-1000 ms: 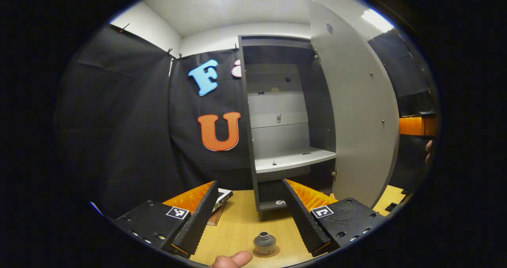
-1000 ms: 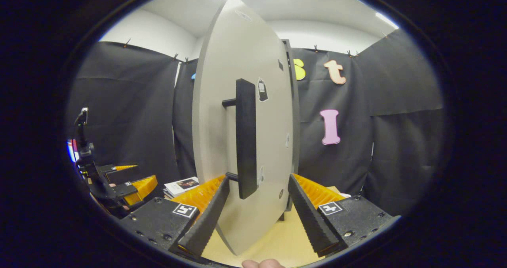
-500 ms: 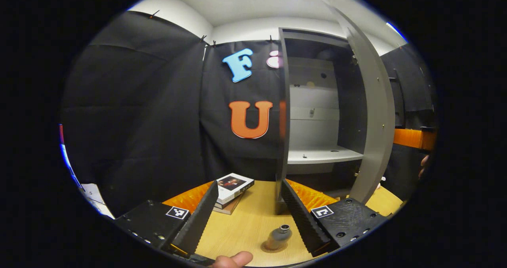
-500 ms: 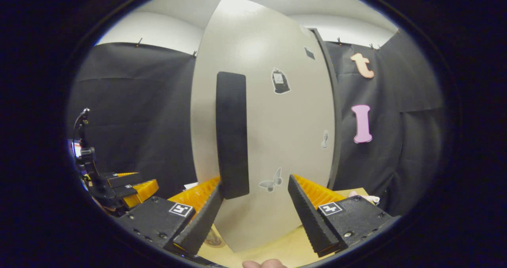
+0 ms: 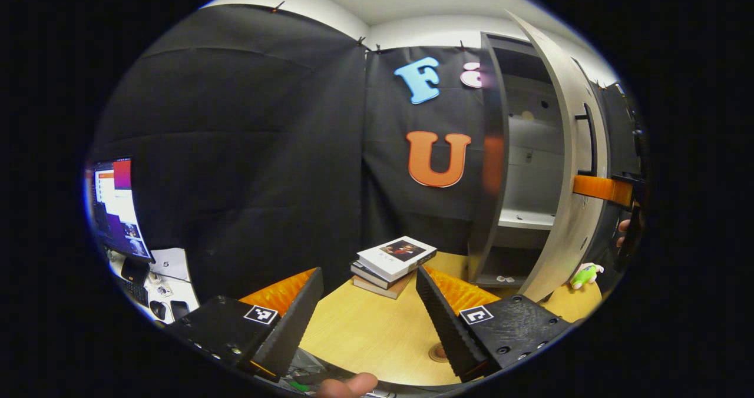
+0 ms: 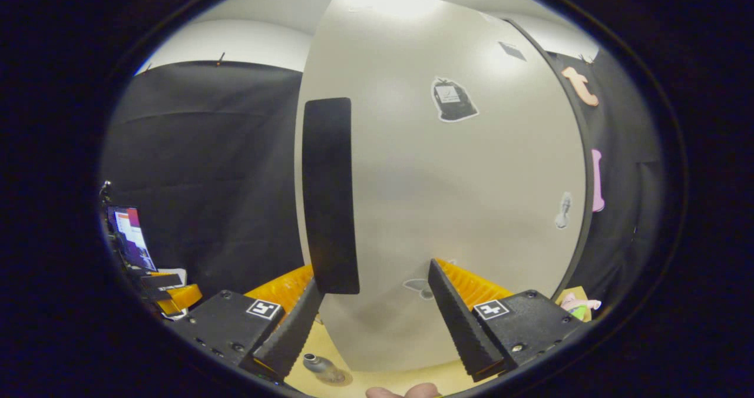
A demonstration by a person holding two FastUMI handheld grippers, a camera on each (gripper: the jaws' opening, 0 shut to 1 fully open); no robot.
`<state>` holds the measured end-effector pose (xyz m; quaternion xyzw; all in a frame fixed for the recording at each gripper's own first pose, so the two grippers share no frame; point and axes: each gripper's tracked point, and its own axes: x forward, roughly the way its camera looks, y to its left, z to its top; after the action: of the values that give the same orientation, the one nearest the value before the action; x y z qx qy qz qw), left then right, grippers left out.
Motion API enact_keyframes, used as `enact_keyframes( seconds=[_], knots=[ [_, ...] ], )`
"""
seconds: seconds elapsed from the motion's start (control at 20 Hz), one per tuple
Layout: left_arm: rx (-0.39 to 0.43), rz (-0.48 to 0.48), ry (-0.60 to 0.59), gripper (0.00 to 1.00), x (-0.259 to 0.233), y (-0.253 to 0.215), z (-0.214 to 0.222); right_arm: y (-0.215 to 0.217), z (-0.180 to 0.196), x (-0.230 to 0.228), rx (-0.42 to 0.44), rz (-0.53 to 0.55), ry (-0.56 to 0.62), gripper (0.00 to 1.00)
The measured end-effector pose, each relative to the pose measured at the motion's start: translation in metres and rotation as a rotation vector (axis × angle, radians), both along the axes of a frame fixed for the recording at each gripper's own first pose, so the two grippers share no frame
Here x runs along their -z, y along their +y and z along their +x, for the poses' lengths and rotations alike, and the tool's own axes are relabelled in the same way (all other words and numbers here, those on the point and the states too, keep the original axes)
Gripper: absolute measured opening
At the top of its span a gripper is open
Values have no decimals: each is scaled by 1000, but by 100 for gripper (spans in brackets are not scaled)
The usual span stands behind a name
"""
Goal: Open the cabinet door with the right hand, grasp the bottle in the cabinet with the left hand and place it on the coaster, then close the cabinet door with the right hand.
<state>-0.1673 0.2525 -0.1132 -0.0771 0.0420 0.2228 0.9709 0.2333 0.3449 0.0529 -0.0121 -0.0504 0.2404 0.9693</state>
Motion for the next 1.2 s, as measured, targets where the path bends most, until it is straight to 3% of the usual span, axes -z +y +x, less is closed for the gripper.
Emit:
enact_keyframes(
  seconds=[0.4,1.2],
  knots=[
    [-107,-34,11,96,10,40,-19,24,37,-3,65,-2,-14,100],
    [-92,-36,23,96,13,38,-22,34,66,-7,59,-5,-7,100]
  ],
)
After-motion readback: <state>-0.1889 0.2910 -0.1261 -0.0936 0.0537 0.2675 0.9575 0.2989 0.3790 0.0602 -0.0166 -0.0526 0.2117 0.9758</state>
